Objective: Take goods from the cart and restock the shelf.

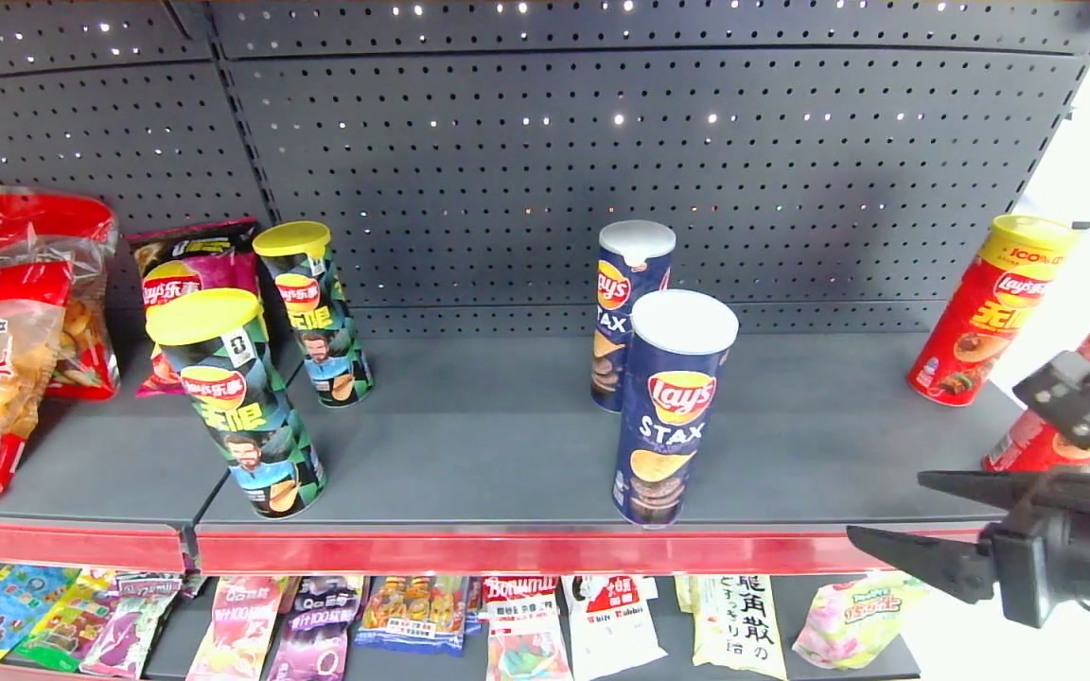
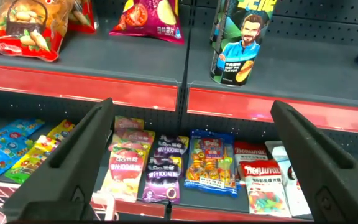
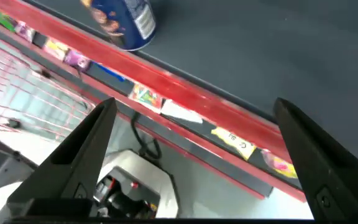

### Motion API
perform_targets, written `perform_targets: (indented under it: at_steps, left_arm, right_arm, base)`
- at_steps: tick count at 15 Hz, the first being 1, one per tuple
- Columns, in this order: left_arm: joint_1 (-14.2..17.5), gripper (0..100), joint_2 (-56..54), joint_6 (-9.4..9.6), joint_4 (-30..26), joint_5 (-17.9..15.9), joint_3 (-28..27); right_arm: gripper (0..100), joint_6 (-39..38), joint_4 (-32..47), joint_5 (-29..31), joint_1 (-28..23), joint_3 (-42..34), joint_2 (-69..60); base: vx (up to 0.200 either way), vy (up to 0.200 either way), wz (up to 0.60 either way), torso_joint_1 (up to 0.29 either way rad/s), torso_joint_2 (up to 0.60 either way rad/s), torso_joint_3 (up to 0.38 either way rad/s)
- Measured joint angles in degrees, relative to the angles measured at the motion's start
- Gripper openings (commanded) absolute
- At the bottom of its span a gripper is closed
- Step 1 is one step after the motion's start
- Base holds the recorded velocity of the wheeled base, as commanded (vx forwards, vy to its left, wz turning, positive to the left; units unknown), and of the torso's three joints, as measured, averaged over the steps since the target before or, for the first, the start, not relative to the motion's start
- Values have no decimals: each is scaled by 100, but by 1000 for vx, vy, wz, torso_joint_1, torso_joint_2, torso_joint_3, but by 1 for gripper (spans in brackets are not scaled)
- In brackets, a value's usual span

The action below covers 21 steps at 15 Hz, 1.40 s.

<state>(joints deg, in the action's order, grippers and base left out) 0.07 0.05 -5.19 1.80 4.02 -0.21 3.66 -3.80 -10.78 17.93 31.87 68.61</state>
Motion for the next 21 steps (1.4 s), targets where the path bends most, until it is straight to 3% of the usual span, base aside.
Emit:
perform_targets:
  at_steps: [8, 16, 21]
  left_arm:
    - [0, 100, -2, -2, 2, 0, 0]
    - [0, 100, -2, -2, 2, -1, 0]
    - [0, 100, -2, -2, 0, 0, 0]
  right_arm:
    - [100, -76, -1141, 1075, 588, 451, 1898]
    - [100, -447, -1212, 1879, 1045, 1096, 2809]
    - [100, -421, -1207, 1904, 1239, 1170, 3023]
  base:
    - [0, 0, 0, 0, 0, 0]
    - [0, 0, 0, 0, 0, 0]
    - [0, 0, 0, 0, 0, 0]
